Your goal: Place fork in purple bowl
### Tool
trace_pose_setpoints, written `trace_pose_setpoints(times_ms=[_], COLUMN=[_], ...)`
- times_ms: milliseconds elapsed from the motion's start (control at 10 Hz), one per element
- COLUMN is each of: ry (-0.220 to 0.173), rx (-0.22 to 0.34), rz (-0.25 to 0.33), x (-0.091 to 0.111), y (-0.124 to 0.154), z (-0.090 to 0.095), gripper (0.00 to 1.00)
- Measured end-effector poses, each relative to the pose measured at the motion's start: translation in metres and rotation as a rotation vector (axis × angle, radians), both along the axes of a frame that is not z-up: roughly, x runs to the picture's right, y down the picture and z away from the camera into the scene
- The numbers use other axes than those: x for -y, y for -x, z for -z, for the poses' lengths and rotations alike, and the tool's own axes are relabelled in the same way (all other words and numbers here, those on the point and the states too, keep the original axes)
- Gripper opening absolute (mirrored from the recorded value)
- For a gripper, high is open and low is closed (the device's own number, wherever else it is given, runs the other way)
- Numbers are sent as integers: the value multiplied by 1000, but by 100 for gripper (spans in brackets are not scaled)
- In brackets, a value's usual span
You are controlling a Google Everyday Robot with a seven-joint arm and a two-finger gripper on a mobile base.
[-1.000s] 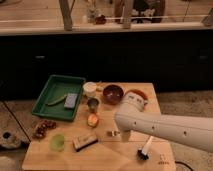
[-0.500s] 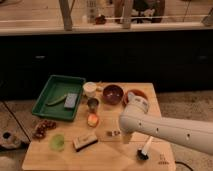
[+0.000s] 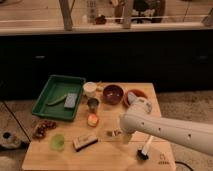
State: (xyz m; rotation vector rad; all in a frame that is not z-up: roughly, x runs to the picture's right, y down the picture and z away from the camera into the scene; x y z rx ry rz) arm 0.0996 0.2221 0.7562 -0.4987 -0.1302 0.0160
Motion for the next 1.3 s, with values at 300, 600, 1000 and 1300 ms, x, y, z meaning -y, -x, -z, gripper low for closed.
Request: trace_pose_setpoints(times_ms=[300, 600, 1000, 1300], ry=[18, 32, 59, 76], rx=[7, 14, 13, 11], rz=[-33, -51, -77, -84], x=[-6, -12, -20, -23], y=[0, 0, -6, -7], z=[-10, -18, -27, -31], gripper=[80, 80, 62, 33])
